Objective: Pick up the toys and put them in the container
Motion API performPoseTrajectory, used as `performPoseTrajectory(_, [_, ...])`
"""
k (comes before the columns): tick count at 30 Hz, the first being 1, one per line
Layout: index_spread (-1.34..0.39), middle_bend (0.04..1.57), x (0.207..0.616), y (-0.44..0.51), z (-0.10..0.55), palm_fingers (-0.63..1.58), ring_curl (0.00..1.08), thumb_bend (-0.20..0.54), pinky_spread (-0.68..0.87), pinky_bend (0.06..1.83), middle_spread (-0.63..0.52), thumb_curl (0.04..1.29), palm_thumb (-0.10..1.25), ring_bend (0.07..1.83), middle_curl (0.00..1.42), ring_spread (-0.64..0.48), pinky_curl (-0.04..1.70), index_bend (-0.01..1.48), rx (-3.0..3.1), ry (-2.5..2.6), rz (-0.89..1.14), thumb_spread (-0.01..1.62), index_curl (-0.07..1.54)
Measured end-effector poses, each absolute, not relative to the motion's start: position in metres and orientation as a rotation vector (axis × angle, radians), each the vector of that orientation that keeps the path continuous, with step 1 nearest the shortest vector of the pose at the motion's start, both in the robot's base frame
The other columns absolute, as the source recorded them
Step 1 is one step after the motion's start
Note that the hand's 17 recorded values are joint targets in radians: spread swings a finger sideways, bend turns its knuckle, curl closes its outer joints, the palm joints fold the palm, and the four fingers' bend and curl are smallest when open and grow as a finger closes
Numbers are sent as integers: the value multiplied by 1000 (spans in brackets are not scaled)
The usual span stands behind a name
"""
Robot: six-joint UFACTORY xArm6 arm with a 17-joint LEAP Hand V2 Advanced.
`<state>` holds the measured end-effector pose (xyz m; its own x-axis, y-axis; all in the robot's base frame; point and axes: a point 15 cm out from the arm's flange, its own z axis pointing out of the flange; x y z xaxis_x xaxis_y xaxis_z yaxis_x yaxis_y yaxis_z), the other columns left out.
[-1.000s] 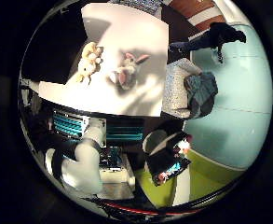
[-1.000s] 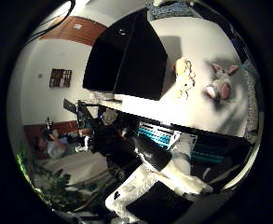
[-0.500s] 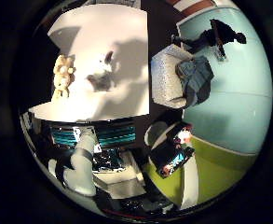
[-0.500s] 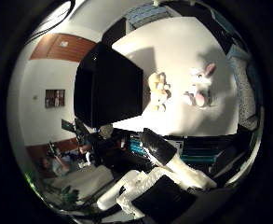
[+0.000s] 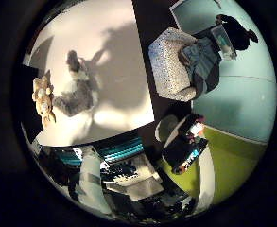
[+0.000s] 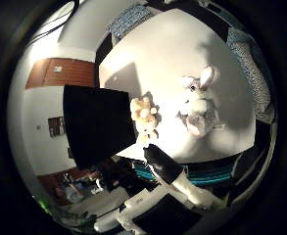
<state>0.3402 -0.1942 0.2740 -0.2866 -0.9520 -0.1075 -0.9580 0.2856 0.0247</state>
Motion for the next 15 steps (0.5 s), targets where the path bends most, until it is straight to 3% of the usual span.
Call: performPoseTrajectory(15, [-278, 193, 329, -190, 175, 33, 263, -22, 450, 597, 163, 309, 493, 384, 317, 238, 290, 154, -1803, 2512, 298, 1121, 253])
